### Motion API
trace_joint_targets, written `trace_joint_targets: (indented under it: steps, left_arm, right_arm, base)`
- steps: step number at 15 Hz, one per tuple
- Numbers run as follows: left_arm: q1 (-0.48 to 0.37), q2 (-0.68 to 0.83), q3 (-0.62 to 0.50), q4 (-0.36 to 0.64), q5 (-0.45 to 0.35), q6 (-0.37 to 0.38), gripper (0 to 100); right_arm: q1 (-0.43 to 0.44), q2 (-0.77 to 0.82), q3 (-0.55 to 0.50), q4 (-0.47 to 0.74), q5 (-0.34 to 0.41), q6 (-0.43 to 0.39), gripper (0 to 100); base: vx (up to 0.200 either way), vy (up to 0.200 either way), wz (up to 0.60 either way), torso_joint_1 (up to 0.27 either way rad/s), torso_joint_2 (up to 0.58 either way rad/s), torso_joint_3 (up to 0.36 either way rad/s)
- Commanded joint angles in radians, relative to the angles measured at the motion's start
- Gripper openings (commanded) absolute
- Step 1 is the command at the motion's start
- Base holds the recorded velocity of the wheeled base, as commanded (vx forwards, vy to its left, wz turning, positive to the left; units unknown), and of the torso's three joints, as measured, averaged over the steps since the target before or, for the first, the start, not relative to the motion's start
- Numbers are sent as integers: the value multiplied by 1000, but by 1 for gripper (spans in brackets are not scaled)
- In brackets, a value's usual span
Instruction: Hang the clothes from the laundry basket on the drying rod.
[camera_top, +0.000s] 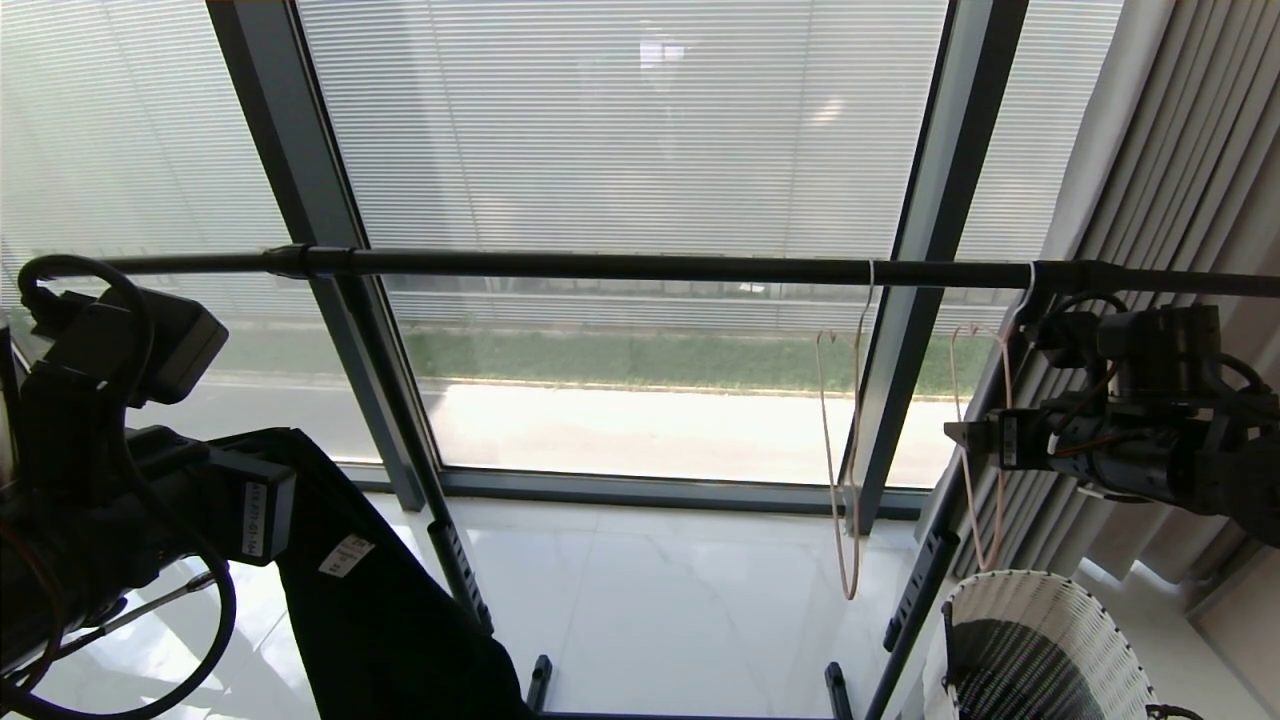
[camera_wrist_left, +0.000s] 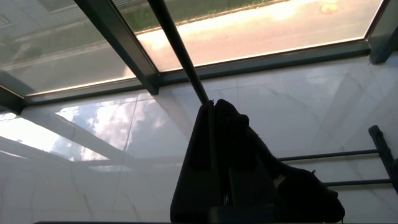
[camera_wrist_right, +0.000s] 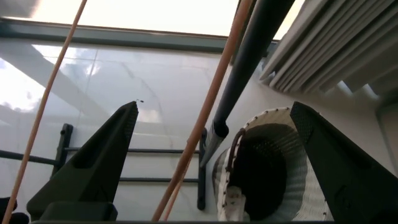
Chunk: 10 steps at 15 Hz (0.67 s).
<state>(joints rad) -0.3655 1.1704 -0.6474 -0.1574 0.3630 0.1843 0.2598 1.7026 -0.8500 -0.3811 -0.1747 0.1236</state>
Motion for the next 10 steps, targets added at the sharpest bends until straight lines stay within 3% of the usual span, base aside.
trace_joint_targets:
  steps: [1, 10]
  left_arm:
    - [-1, 2, 0, -1, 1, 0, 0]
    - [-1, 0, 0, -1, 1, 1, 0]
  right_arm:
    - [-4, -8, 5, 1, 0, -1, 100]
    - [-22, -29, 20, 19, -16, -1, 100]
  base:
    - [0, 0, 0, 0, 0, 0]
    - [0, 0, 0, 0, 0, 0]
